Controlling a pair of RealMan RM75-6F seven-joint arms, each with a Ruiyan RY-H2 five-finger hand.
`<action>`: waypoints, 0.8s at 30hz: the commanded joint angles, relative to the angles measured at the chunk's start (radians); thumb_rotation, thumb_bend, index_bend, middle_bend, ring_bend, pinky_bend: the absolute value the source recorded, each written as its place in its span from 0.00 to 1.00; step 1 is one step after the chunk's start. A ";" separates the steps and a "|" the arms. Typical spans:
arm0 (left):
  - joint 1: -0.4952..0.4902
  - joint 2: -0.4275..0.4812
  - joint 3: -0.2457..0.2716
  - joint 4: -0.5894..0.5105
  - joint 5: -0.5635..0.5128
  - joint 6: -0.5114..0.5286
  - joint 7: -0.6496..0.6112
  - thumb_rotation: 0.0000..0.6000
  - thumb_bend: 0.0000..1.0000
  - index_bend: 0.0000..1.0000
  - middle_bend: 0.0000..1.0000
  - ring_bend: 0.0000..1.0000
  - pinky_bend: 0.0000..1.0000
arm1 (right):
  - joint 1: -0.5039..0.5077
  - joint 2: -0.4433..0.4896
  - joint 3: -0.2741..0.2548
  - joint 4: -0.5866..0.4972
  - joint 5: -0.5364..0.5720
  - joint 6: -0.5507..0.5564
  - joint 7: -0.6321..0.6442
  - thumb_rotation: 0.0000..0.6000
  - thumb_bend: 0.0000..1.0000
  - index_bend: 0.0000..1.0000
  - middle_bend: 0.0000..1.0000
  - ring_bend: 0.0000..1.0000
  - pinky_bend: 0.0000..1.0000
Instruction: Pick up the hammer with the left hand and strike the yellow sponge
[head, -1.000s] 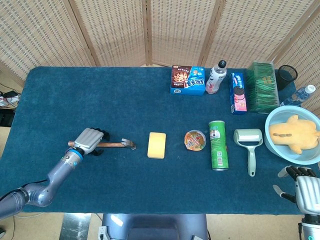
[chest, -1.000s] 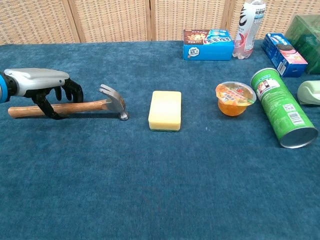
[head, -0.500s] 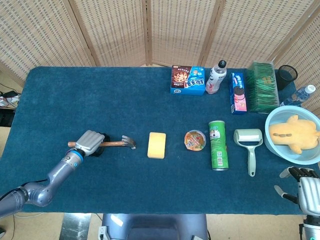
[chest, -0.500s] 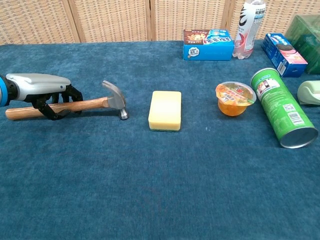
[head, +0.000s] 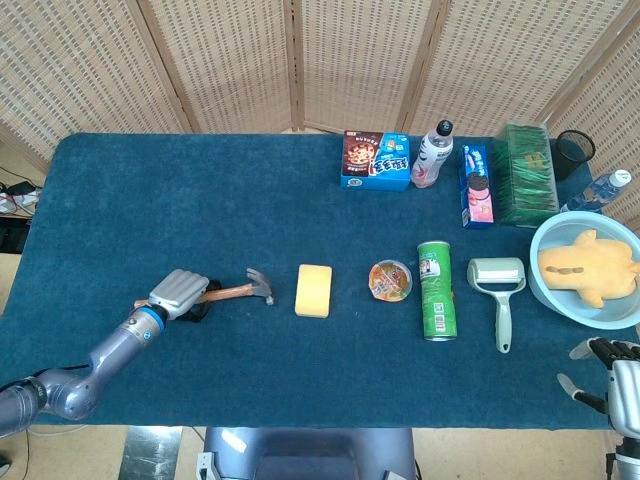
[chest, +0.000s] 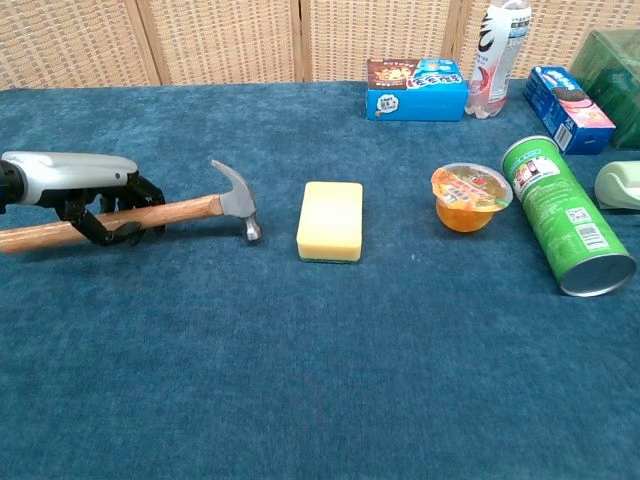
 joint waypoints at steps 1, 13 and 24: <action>0.029 -0.003 -0.020 -0.014 0.052 0.063 -0.071 1.00 0.75 0.51 0.55 0.61 0.71 | -0.003 -0.002 0.001 0.005 -0.005 0.006 0.006 1.00 0.14 0.54 0.53 0.49 0.36; 0.097 0.049 -0.024 -0.040 0.295 0.257 -0.309 1.00 0.61 0.54 0.59 0.61 0.74 | -0.011 -0.005 0.005 0.014 -0.004 0.011 0.011 1.00 0.14 0.54 0.53 0.49 0.36; 0.122 0.137 0.007 -0.144 0.413 0.374 -0.111 1.00 0.60 0.57 0.62 0.63 0.76 | -0.004 -0.005 0.006 0.003 -0.010 -0.001 -0.004 1.00 0.14 0.54 0.53 0.49 0.36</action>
